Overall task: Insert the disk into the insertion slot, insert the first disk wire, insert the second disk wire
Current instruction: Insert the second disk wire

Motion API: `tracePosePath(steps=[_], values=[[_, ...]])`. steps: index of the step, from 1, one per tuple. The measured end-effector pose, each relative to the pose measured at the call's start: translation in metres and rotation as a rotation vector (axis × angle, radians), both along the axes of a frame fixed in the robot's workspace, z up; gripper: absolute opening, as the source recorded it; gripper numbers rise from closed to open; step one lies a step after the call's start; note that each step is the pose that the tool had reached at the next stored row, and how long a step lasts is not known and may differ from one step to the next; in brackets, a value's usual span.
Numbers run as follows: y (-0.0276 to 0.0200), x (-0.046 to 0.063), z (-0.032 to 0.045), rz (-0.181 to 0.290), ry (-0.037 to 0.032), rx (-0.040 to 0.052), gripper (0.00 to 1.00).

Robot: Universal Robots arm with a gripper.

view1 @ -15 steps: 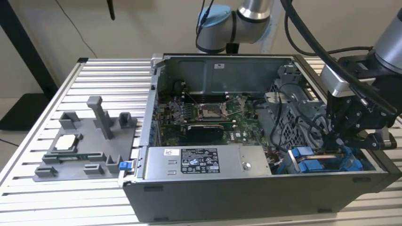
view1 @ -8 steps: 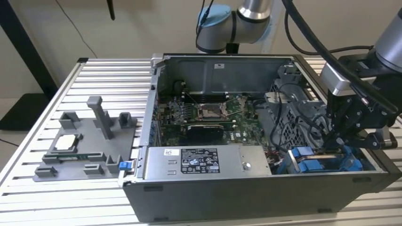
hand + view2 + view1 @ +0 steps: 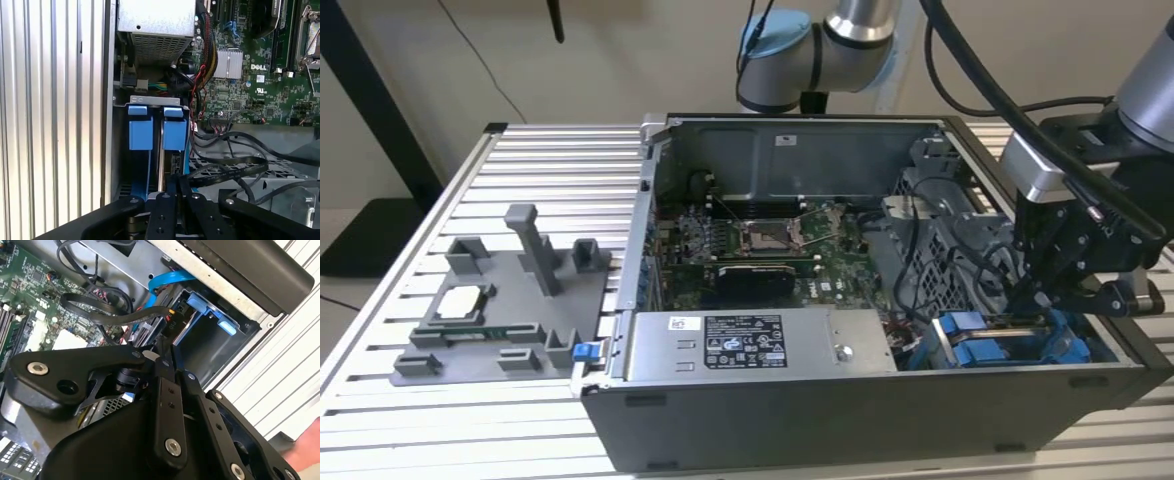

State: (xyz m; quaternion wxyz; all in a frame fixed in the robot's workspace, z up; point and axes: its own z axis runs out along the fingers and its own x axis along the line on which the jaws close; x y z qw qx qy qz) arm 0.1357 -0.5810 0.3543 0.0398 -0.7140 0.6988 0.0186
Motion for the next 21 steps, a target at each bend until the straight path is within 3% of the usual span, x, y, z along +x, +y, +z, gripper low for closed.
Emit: tracePosePath(steps=[2, 5, 6, 7, 9, 10, 15, 17, 19, 20, 21], values=[[0.0000, 0.0000, -0.0002, 0.000, -0.0001, 0.0028, 0.00], [-0.0007, 0.0000, 0.0000, 0.000, -0.0002, 0.0522, 0.00], [-0.0007, 0.0000, 0.0000, 0.000, -0.0003, 0.0618, 0.00], [-0.0012, 0.0000, 0.0000, 0.000, -0.0003, 0.0723, 1.00], [-0.0025, 0.0000, 0.0001, 0.000, -0.0002, 0.0911, 1.00], [-0.0030, 0.0000, 0.0001, 0.000, -0.0002, 0.1054, 1.00], [-0.0039, -0.0002, 0.0000, 0.001, -0.0039, 0.1962, 1.00], [-0.0051, -0.0002, -0.0005, 0.001, -0.0051, 0.2268, 1.00], [-0.0061, -0.0003, -0.0005, 0.001, -0.0054, 0.2372, 1.00], [-0.0069, -0.0003, -0.0005, 0.001, -0.0055, 0.2383, 0.00], [-0.0078, -0.0003, -0.0005, 0.001, -0.0055, 0.2387, 0.00]])
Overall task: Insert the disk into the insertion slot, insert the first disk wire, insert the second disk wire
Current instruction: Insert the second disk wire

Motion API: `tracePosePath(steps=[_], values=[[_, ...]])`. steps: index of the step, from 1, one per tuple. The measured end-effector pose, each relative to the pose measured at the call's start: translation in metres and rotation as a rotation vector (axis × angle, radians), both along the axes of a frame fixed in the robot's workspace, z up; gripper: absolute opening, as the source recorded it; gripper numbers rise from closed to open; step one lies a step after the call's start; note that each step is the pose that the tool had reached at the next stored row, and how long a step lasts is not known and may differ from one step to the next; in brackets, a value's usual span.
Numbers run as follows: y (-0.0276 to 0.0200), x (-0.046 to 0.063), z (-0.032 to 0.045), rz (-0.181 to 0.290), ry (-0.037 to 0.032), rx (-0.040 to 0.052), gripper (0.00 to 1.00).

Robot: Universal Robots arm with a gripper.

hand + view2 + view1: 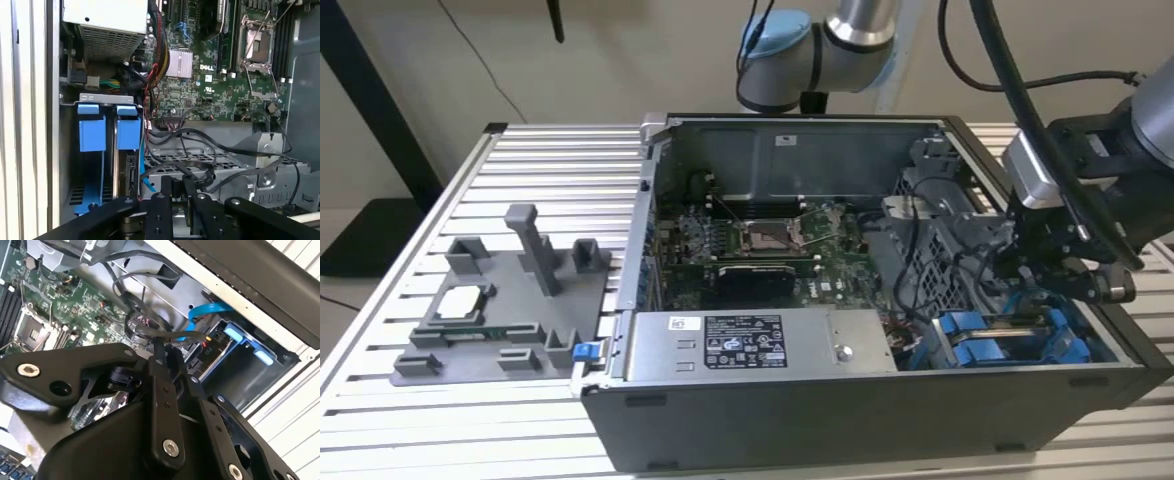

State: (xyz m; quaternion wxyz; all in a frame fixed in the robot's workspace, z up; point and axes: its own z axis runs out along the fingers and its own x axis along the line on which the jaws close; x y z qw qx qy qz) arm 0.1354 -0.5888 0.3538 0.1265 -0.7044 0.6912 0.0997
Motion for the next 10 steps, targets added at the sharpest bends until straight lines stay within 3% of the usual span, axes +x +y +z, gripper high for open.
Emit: tracePosePath(steps=[7, 8, 10], values=[[-0.0055, 0.0000, -0.0012, 0.000, -0.0001, -0.0001, 0.00], [-0.0058, 0.0000, -0.0014, 0.000, 0.0000, -0.0053, 0.00], [-0.0067, 0.0003, -0.0013, 0.000, 0.0027, -0.0272, 0.00]])
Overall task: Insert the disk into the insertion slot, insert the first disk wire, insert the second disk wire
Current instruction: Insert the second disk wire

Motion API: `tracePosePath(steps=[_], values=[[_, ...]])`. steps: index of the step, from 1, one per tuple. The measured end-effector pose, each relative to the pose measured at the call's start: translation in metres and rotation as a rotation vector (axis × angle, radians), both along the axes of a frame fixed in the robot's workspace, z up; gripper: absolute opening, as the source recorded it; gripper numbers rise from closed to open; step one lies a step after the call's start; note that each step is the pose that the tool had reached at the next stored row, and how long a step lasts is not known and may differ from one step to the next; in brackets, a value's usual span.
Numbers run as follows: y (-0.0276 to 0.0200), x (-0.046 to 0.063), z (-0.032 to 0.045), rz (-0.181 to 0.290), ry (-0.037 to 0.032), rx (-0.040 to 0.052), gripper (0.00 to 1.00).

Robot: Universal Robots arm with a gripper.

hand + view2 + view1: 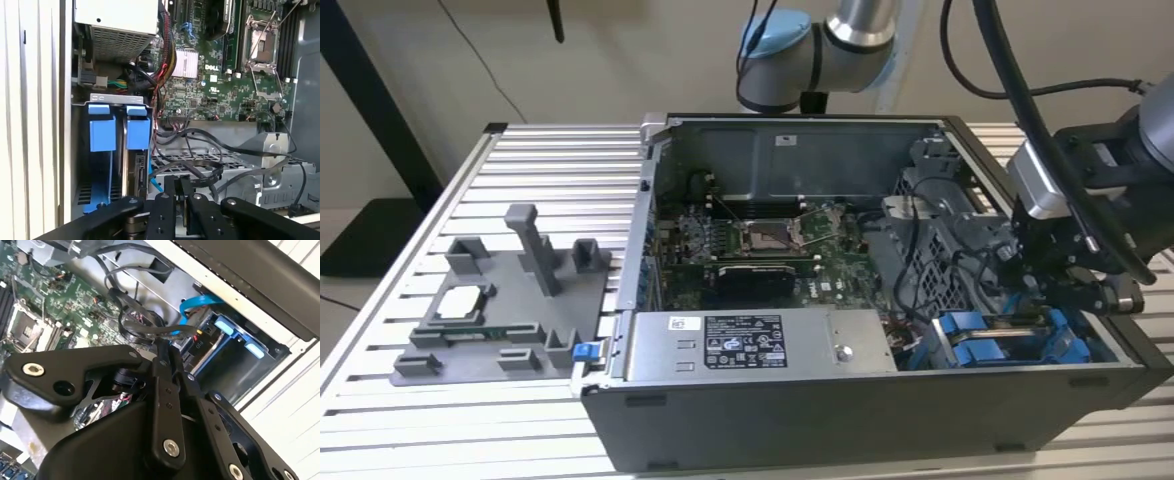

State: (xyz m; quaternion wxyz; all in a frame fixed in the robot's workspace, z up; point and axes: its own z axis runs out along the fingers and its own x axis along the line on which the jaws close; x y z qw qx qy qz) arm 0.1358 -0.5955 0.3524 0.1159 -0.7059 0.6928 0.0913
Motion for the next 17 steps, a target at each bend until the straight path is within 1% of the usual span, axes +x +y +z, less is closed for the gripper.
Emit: tracePosePath(steps=[1, 2, 3, 4, 5, 6, 7, 8, 9, 10, 11, 12, 13, 17], values=[[-0.0004, 0.0002, 0.0000, 0.000, 0.0021, -0.0106, 0.00], [-0.0007, 0.0002, 0.0000, 0.000, 0.0056, -0.0211, 0.00], [-0.0008, 0.0002, 0.0000, 0.000, 0.0109, -0.0317, 0.00], [-0.0008, 0.0003, 0.0000, 0.000, 0.0193, -0.0429, 0.00], [-0.0008, 0.0003, 0.0000, 0.000, 0.0303, -0.0521, 0.00], [-0.0008, 0.0002, -0.0001, 0.000, 0.0436, -0.0589, 0.00], [-0.0008, 0.0003, 0.0000, 0.001, 0.0605, -0.0659, 0.00], [-0.0008, 0.0003, 0.0000, 0.001, 0.0732, -0.0737, 0.00], [-0.0008, 0.0003, 0.0000, 0.001, 0.0798, -0.0836, 0.00], [-0.0008, 0.0007, 0.0000, 0.000, 0.0819, -0.0958, 0.00], [-0.0008, 0.0014, -0.0002, -0.001, 0.0824, -0.1063, 0.00], [-0.0008, 0.0025, -0.0005, -0.002, 0.0828, -0.1142, 0.00], [-0.0008, 0.0043, -0.0009, -0.004, 0.0834, -0.1185, 0.00], [-0.0008, 0.0092, -0.0031, -0.012, 0.0857, -0.1279, 0.00]])
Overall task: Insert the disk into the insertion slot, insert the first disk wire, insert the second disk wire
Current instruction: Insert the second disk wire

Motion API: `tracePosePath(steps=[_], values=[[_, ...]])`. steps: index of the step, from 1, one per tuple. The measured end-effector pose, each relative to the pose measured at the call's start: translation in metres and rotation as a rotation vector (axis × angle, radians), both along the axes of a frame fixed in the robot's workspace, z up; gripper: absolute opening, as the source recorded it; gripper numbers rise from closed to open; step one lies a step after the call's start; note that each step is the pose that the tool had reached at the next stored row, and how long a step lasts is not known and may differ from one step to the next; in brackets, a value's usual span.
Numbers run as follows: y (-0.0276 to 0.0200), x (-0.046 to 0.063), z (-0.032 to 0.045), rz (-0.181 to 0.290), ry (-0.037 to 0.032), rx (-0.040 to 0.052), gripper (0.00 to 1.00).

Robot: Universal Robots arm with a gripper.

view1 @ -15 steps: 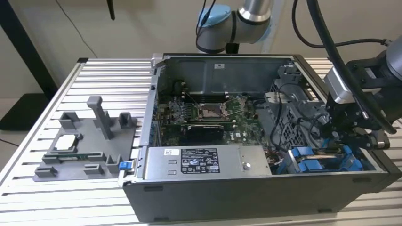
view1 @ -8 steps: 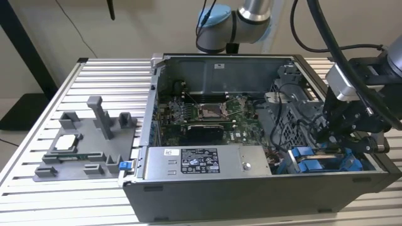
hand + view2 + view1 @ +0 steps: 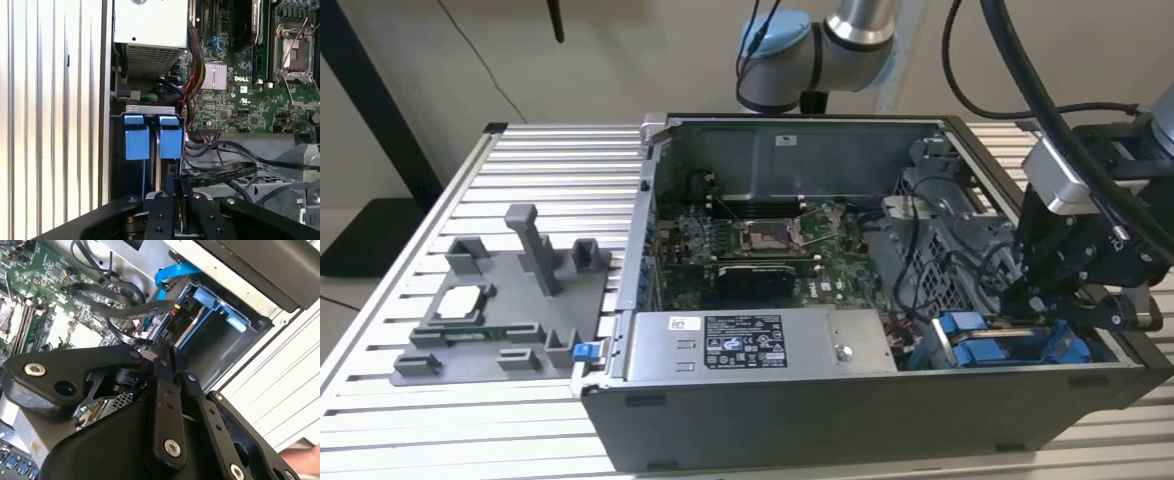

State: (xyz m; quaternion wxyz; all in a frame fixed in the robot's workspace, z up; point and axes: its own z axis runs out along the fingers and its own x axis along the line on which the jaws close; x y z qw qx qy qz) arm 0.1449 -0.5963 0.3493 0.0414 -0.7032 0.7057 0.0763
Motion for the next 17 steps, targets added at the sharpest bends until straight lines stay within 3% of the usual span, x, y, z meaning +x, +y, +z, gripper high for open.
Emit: tracePosePath(steps=[6, 8, 13, 14, 16, 17], values=[[0.0012, 0.001, -0.0028, -0.010, 0.0008, -0.0026, 0.00], [0.0019, 0.003, -0.0029, -0.011, 0.0051, -0.0035, 0.00], [0.0025, 0.010, -0.0032, -0.011, 0.0414, -0.0056, 0.00], [0.0026, 0.012, -0.0035, -0.011, 0.0578, -0.0057, 0.00], [0.0026, 0.014, -0.0038, -0.011, 0.0688, -0.0057, 0.00], [0.0026, 0.015, -0.0039, -0.011, 0.0711, -0.0056, 0.00]])
